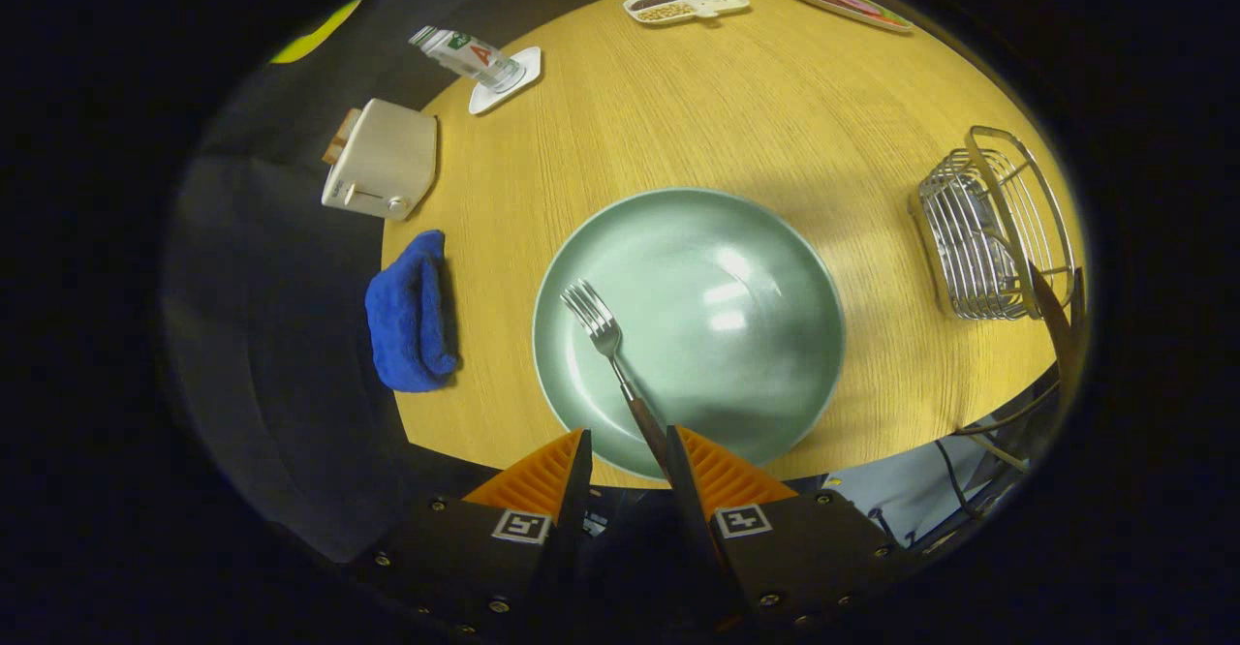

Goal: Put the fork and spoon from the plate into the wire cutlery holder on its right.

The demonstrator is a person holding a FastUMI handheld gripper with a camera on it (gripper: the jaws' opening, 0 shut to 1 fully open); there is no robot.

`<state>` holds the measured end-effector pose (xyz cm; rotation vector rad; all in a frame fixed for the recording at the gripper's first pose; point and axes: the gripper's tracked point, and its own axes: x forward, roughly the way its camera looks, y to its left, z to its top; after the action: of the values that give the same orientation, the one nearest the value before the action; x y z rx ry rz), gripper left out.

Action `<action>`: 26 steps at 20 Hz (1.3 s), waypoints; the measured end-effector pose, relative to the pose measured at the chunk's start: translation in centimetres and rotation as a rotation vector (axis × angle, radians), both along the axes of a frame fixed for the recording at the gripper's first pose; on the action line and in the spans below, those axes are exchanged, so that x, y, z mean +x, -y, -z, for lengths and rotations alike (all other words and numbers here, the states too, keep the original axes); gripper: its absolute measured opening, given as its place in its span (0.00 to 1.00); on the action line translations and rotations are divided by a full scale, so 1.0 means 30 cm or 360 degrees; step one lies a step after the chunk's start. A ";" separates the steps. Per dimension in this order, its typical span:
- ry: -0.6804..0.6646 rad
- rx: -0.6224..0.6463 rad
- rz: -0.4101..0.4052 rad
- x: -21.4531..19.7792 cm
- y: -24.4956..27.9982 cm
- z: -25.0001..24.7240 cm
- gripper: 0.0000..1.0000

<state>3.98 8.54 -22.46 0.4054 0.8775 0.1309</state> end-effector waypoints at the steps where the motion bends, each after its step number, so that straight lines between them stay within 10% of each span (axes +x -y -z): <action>1: -0.0012 -0.0036 -0.0015 0.003 -0.002 0.014 0.47; 17: -0.0175 -0.0122 -0.0089 0.013 -0.014 0.180 0.47; 18: -0.0208 -0.0109 -0.0097 -0.009 -0.006 0.144 0.18; 26: -0.0152 0.0109 -0.0024 -0.003 -0.038 0.109 0.02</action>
<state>3.88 9.68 -25.73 0.4720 0.9724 0.1569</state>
